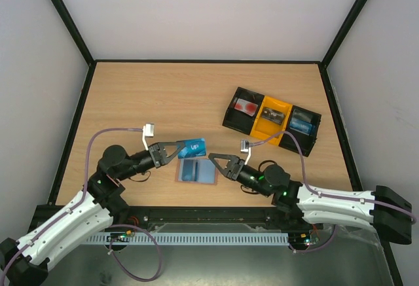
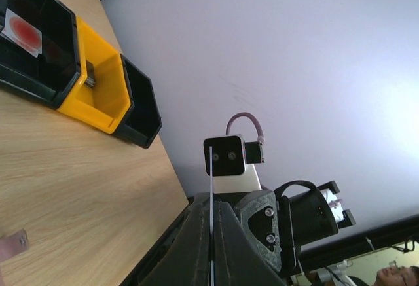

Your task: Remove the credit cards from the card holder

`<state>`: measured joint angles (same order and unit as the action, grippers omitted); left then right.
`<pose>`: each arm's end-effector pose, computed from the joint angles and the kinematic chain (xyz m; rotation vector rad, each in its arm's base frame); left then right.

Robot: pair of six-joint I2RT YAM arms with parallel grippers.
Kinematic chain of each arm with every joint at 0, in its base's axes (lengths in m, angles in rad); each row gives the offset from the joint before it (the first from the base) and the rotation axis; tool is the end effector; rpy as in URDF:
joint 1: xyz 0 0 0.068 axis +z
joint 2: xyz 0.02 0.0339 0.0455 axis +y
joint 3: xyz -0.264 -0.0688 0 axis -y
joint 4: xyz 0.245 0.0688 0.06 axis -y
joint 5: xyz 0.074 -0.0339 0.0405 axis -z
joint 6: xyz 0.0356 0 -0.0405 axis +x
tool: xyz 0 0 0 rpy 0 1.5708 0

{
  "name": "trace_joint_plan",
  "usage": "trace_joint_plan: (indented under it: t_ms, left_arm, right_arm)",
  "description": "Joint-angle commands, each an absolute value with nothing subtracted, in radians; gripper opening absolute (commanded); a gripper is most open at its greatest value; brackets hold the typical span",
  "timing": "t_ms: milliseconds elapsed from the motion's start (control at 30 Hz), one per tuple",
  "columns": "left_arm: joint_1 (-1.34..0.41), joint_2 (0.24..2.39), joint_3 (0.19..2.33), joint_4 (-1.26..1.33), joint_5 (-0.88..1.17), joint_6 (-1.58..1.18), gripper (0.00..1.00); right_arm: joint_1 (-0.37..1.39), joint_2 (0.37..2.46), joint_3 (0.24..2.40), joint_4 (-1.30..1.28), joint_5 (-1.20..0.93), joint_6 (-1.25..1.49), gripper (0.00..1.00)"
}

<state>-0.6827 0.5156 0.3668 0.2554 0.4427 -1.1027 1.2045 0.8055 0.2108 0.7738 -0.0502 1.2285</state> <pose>0.1045 -0.1046 0.2780 0.0618 1.7479 -1.7097 0.0633 0.1701 0.2358 -0.0315 1.7443 1.9734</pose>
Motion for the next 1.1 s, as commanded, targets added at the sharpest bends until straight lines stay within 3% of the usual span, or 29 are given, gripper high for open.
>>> trace_joint_plan:
  t_ms: [0,67,200,467,567,700,767,867,1067]
  left_arm:
    - [-0.681,0.497,0.341,0.338,0.404,-1.151,0.03]
    - [-0.681,0.497,0.331,0.353,0.401,-1.164,0.03]
    - [-0.681,0.499,0.323,0.362,0.4,-1.172,0.03]
    - [-0.681,0.504,0.31,0.389,0.397,-1.185,0.03]
    - [-0.681,0.508,0.308,0.393,0.397,-1.183,0.03]
    - [-0.681,0.508,0.307,0.388,0.391,-1.181,0.05]
    - [-0.681,0.506,0.307,0.369,0.364,-1.172,0.18]
    - [-0.681,0.509,0.342,0.264,0.318,-1.095,0.56]
    - [-0.681,0.515,0.476,-0.01,0.232,-0.927,0.96]
  right_arm:
    - [1.207,0.847,0.267,0.859,-0.017,1.245,0.36]
    - [1.207,0.872,0.274,0.867,-0.013,1.26,0.4]
    - [1.207,0.915,0.286,0.926,-0.02,1.272,0.38]
    - [1.207,0.958,0.31,0.955,-0.025,1.26,0.17]
    - [1.207,0.96,0.308,0.966,-0.019,1.252,0.04]
    - [1.207,0.957,0.31,0.96,-0.013,1.229,0.02]
    - [1.207,0.951,0.317,0.936,-0.008,1.198,0.02]
    - [1.204,0.937,0.321,0.854,0.012,1.153,0.02]
    - [1.142,0.895,0.34,0.722,0.004,1.082,0.02]
